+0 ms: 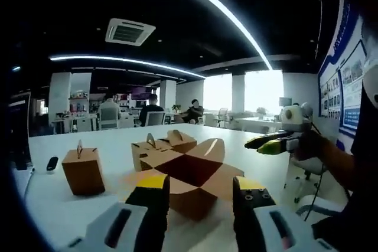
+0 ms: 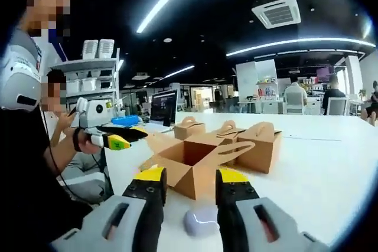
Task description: Pick up one paper box from the group, open the paper box, and remove the item inside
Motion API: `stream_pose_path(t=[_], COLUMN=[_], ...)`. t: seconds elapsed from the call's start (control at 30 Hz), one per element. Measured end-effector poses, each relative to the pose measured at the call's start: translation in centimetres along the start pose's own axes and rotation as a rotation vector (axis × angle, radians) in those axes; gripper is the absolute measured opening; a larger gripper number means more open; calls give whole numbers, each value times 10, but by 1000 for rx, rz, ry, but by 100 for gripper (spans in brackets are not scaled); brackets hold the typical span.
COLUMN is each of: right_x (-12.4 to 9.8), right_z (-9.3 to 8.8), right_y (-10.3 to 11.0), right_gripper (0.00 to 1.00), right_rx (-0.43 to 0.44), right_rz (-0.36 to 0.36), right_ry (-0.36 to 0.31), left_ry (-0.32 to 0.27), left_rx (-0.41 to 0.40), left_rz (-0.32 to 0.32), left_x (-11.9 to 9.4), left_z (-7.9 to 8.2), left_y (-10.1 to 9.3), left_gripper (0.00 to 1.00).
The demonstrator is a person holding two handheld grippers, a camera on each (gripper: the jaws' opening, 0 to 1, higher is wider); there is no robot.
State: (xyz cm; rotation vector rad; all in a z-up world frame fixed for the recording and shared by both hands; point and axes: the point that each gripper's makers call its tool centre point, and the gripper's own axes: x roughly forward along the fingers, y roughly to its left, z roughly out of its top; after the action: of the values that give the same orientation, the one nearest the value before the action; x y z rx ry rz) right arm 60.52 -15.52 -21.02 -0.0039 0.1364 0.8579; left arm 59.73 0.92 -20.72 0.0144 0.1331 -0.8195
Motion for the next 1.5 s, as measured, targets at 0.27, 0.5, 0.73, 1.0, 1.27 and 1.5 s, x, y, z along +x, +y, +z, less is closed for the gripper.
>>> stream_pose_path(t=[0.27, 0.5, 0.73, 1.0, 1.27, 1.5], right_x=[-1, -1, 1, 1, -1, -8], right_z=[-1, 0, -5, 6, 3, 5], right_y=[3, 0, -2, -3, -2, -7], right_gripper=[33, 33, 33, 33, 33, 32], right_rx=[-11, -8, -5, -10, -8, 19], right_rz=[-6, -20, -43, -51, -54, -87], right_ry=[-3, 14, 38, -10, 7, -11], left_ry=[-30, -6, -25, -25, -34, -29], left_rx=[-21, 1, -4, -16, -24, -31], left_rz=[-21, -25, -16, 2, 3, 2], left_x=[2, 1, -4, -10, -12, -11], left_z=[5, 3, 6, 4, 5, 0], left_y=[-8, -6, -6, 0, -1, -4], left_gripper=[44, 44, 44, 44, 44, 44])
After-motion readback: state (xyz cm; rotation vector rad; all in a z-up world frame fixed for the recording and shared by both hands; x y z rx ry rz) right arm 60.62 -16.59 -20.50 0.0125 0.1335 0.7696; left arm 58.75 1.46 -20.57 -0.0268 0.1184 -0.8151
